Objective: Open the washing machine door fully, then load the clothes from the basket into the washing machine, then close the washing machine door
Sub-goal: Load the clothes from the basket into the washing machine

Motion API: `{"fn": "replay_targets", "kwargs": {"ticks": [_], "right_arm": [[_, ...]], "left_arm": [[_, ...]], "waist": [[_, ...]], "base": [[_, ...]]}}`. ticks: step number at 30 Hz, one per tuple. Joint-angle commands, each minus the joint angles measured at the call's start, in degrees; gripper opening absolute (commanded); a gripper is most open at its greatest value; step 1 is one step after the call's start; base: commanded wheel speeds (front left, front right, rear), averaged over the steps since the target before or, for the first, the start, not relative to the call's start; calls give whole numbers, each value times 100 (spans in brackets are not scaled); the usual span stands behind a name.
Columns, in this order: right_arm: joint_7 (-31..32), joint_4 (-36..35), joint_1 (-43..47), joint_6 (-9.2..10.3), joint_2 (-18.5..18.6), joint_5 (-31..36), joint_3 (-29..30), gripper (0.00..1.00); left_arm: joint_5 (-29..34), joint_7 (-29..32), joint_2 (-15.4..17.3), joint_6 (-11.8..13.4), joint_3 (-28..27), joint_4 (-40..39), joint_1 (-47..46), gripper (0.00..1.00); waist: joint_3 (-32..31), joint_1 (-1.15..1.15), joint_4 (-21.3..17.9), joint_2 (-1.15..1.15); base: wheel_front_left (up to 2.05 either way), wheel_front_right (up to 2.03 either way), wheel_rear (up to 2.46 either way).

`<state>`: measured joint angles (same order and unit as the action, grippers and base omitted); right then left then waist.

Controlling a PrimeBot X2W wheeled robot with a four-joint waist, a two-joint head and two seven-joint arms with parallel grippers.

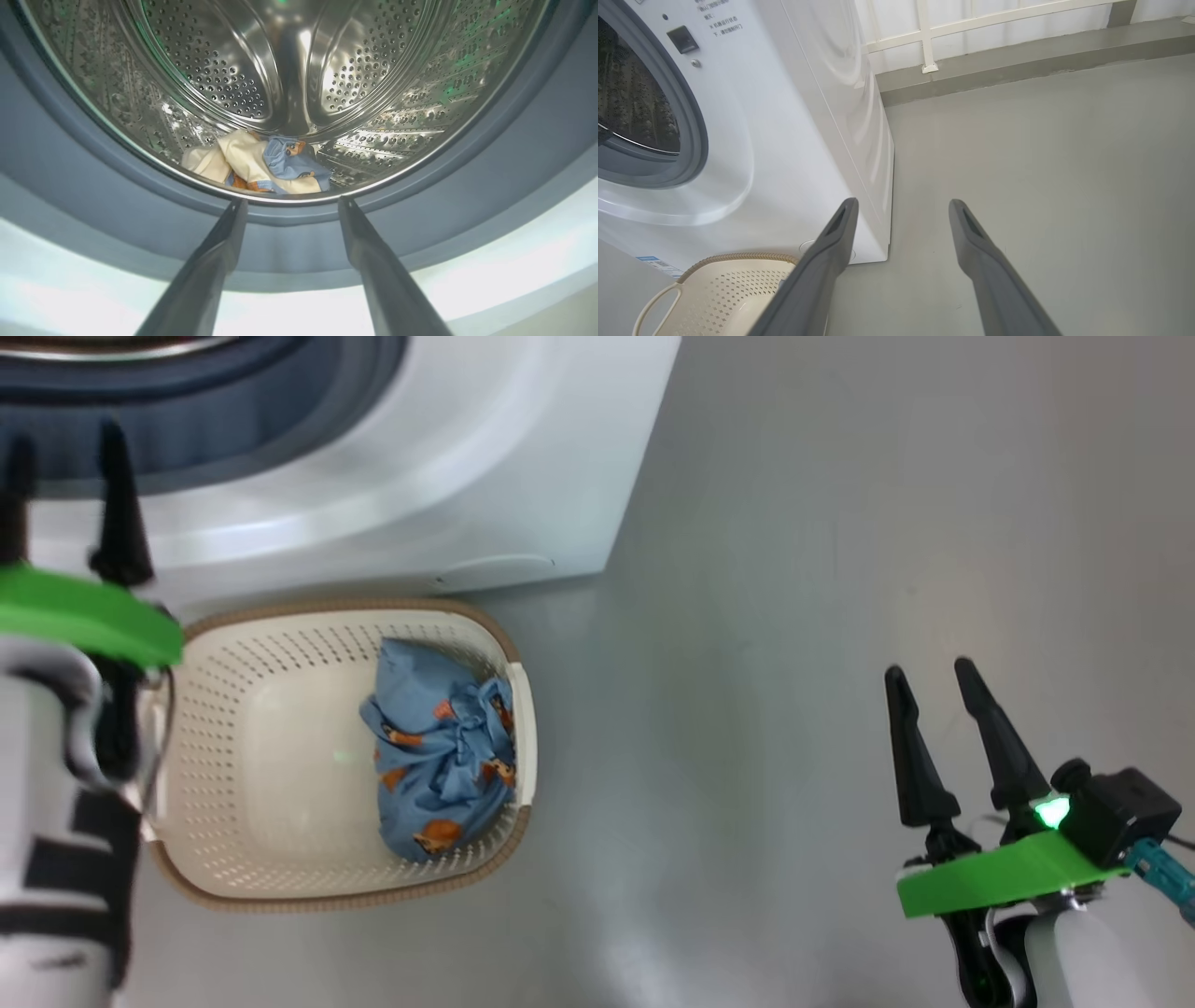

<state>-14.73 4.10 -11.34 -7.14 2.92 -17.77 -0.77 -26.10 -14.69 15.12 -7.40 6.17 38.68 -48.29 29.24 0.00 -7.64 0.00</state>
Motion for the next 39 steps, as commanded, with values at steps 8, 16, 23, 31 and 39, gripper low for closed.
{"fn": "replay_targets", "kwargs": {"ticks": [8, 16, 23, 31, 39], "right_arm": [[-27, 21, 474, -35, 189, 28, -63, 100], [-27, 86, 843, -35, 372, -26, 4, 100], [-27, 150, 1242, -35, 479, -81, 63, 100], [-27, 184, 1678, -35, 542, -132, 136, 100], [-27, 94, 2029, -35, 595, -164, 255, 100]], "left_arm": [[277, -31, -68, -9, -408, -721, 1322, 100], [387, -31, -282, -9, -660, -1319, 2430, 100], [427, -31, -354, -9, -671, -1669, 3232, 100], [540, -31, -412, -9, -834, -2113, 4199, 100], [643, -31, -466, -9, -968, -2585, 4912, 100]], "waist": [[-903, 0, 313, 0], [-1489, 0, 456, 0], [-2006, 0, 537, 0], [-2525, 0, 514, 0], [-2739, 0, 521, 0]], "base": [[0, 0, 0], [0, 0, 0], [0, 0, 0], [0, 0, 0], [0, 0, 0]]}}
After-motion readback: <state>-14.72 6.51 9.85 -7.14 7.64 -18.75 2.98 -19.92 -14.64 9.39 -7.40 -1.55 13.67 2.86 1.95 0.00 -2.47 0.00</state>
